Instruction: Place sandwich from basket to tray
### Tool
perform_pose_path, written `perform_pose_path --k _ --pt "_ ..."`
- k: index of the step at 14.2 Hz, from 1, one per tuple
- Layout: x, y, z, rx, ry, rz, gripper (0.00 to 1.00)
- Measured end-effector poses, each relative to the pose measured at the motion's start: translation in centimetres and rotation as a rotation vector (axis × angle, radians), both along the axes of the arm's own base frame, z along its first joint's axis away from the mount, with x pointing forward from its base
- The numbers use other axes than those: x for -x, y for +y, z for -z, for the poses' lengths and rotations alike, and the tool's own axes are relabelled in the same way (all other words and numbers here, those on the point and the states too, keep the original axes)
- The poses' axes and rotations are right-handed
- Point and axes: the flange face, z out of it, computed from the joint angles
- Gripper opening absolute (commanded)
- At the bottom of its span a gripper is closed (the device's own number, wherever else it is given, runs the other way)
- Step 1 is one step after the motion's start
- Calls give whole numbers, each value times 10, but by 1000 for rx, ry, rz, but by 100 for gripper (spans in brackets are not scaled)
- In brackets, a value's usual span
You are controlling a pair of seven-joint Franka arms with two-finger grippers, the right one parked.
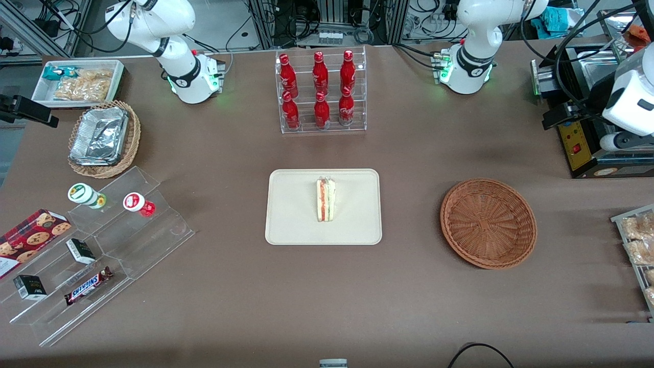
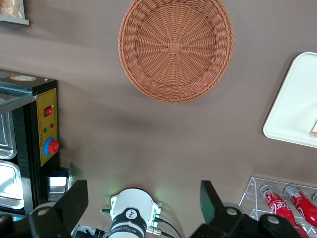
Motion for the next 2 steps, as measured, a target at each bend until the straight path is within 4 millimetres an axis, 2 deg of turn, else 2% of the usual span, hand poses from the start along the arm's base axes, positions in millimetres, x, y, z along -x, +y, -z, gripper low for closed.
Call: perform_pose_path --k 2 --pt "-1 -4 1 1 -2 9 100"
